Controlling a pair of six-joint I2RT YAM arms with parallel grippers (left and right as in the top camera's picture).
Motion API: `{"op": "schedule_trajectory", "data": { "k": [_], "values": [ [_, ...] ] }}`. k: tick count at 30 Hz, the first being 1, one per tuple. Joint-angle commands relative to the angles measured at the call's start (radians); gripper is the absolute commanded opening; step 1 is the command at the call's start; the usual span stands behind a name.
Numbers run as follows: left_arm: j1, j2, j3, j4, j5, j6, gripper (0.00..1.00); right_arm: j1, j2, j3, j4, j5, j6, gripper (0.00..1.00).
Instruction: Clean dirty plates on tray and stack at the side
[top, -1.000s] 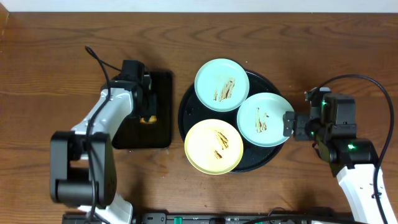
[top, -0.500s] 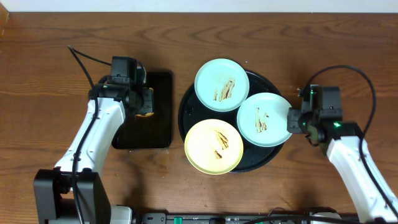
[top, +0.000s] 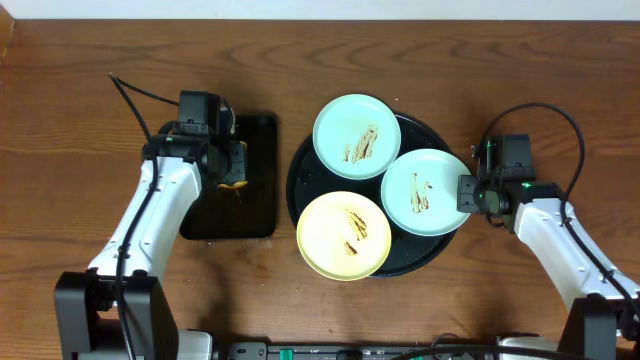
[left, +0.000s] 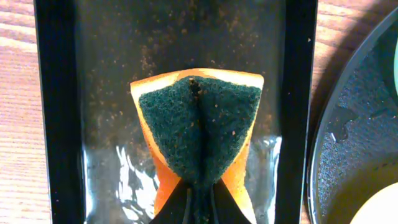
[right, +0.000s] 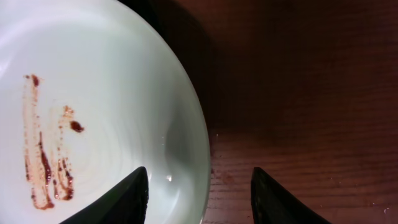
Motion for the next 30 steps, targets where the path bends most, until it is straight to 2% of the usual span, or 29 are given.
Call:
{"op": "schedule_trajectory", "data": {
  "k": [1, 7, 11, 14, 21, 30],
  "values": [
    [-0.002, -0.01, 0.025, -0.003, 0.003, -0.006, 0.08, 0.003, 0.019, 0.014, 0.003, 0.019, 0.004, 0.48],
    [-0.002, -0.01, 0.025, -0.003, 0.002, -0.013, 0.08, 0.003, 0.063, 0.013, 0.003, 0.018, 0.004, 0.42],
    [-0.002, -0.01, 0.025, -0.003, 0.002, -0.013, 0.07, 0.003, 0.076, 0.013, 0.003, 0.018, 0.004, 0.26],
    [-0.002, -0.01, 0.025, -0.003, 0.002, -0.013, 0.08, 0.003, 0.076, 0.013, 0.003, 0.018, 0.004, 0.22],
    [-0.002, -0.01, 0.025, -0.003, 0.002, -0.013, 0.08, 0.003, 0.076, 0.013, 0.004, 0.019, 0.004, 0.04],
    [-0.002, -0.018, 0.025, 0.045, 0.0, -0.013, 0.08, 0.003, 0.076, 0.013, 0.004, 0.019, 0.004, 0.01]
  ]
}}
